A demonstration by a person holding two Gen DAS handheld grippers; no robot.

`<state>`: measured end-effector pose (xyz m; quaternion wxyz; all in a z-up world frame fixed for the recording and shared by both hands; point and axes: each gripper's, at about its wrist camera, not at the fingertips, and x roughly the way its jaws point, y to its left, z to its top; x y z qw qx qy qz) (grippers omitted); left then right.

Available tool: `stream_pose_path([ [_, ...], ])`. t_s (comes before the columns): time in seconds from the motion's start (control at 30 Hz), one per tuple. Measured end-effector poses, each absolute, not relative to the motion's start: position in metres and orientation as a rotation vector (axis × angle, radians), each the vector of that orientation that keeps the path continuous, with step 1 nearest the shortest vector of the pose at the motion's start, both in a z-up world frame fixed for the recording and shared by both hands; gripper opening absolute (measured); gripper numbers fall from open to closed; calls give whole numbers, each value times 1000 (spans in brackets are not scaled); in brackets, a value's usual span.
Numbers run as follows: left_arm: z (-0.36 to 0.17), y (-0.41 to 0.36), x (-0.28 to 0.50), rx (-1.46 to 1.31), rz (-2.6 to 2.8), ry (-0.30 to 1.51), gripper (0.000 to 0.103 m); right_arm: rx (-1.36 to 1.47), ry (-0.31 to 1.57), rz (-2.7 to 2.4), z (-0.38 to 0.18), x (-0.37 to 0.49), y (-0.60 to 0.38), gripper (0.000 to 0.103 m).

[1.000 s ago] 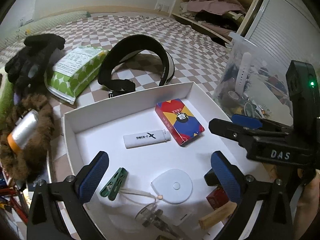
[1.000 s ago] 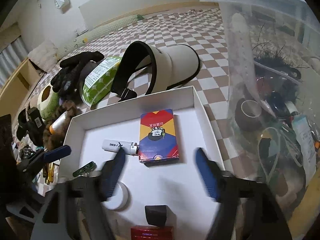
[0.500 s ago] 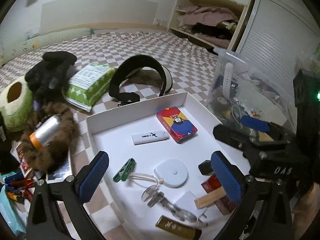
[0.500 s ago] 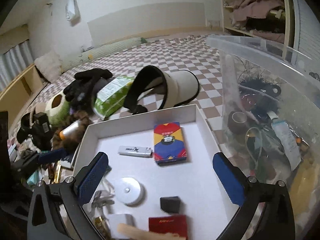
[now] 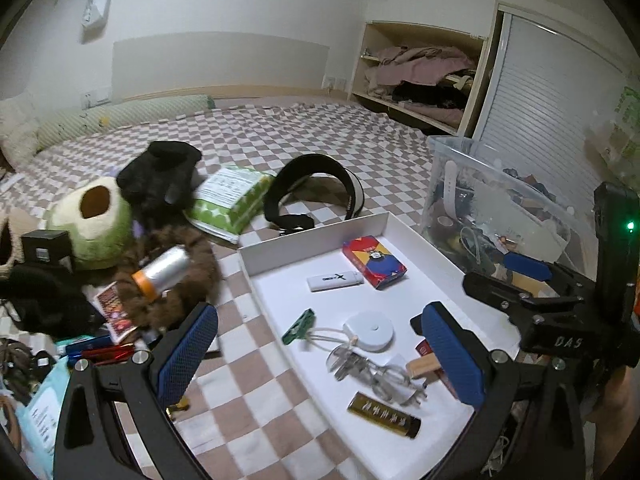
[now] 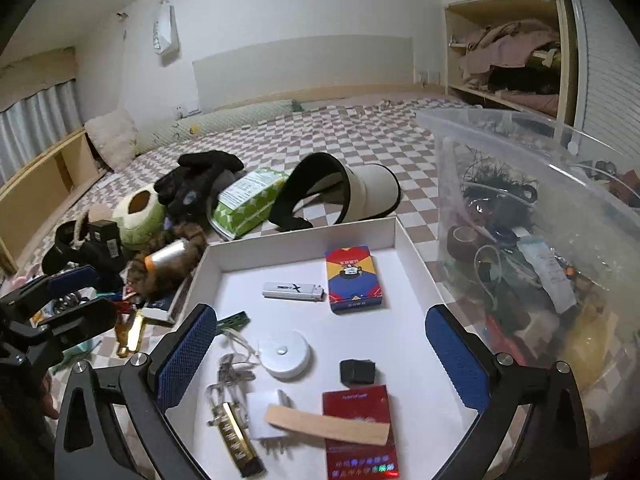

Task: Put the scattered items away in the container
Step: 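Move both grippers back from the tray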

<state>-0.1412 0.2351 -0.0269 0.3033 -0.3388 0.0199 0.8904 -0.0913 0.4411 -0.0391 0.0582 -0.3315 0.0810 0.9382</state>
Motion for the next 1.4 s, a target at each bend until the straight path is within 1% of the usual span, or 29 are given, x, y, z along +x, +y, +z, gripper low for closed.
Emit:
stream_pose_path([
  [0.13,-25,224,-130,-885,2369,58,103,-991,244,2859,-33,-81,431,103],
  [0.4,-17,194,-104,-853,2393,8,103,-936,166,2882,-22,-53,403,103],
  [0.7,-14,171,-75,-829,2426,9,103,-864,119,2921,-11,-19,374,103],
  [0.9,-11,155,-58,-806,2453,-12,103,-818,122,2943,-6,1,360,103],
  [1.4,-18,124,-25,-757,2501,-17,103,-783,118,2942,-15,31,342,103],
])
